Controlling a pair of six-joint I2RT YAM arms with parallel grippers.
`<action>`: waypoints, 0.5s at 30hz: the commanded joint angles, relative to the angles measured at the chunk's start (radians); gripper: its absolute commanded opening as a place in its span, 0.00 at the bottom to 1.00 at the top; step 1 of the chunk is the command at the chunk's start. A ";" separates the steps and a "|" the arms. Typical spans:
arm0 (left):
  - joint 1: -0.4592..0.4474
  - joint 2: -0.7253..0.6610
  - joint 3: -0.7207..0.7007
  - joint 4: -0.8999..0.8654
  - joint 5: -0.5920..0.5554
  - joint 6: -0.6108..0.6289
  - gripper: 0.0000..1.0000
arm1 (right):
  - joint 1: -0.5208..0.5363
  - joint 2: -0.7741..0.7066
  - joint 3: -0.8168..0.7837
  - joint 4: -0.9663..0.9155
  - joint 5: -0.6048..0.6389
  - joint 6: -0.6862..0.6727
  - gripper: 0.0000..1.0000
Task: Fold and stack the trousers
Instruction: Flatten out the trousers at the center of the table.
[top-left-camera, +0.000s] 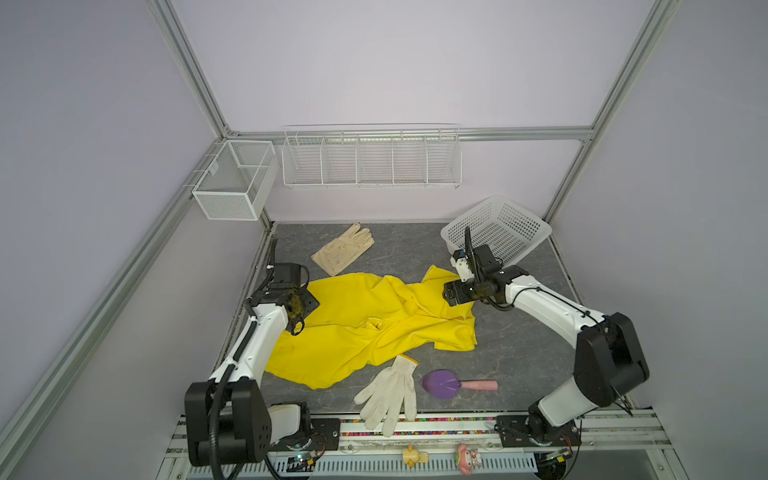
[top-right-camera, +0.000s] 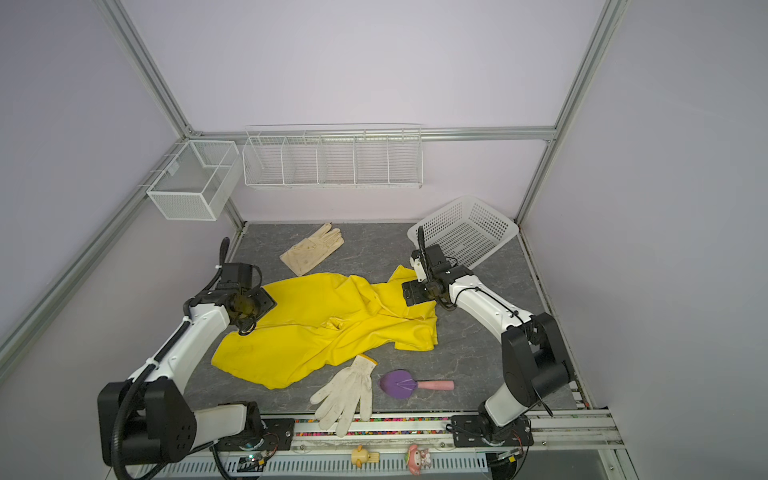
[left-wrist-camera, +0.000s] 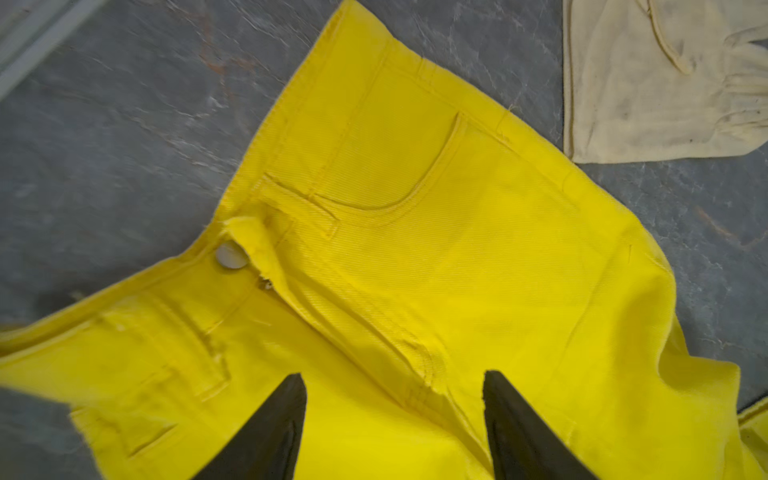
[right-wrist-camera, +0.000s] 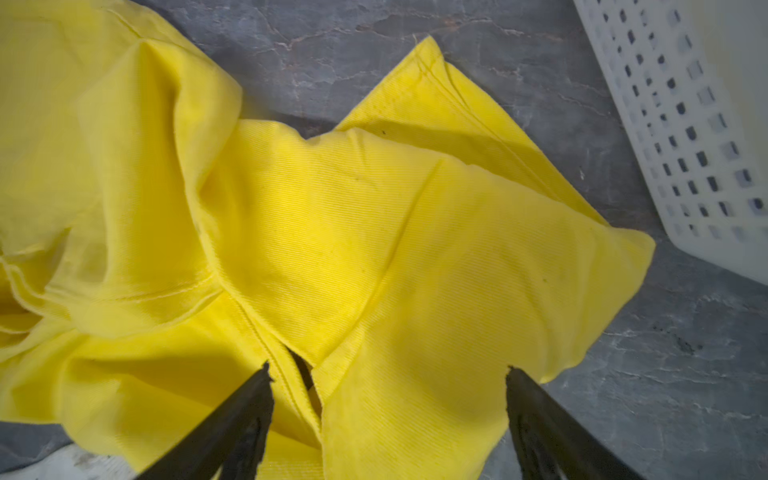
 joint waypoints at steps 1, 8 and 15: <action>-0.009 0.071 -0.006 0.136 0.074 0.019 0.67 | -0.002 0.062 0.010 0.014 0.062 0.044 0.90; -0.009 0.227 -0.005 0.169 0.053 0.061 0.63 | -0.002 0.155 0.001 0.045 0.055 0.031 0.87; -0.009 0.312 -0.004 0.187 0.021 0.070 0.60 | 0.007 0.165 -0.037 0.024 0.020 0.067 0.43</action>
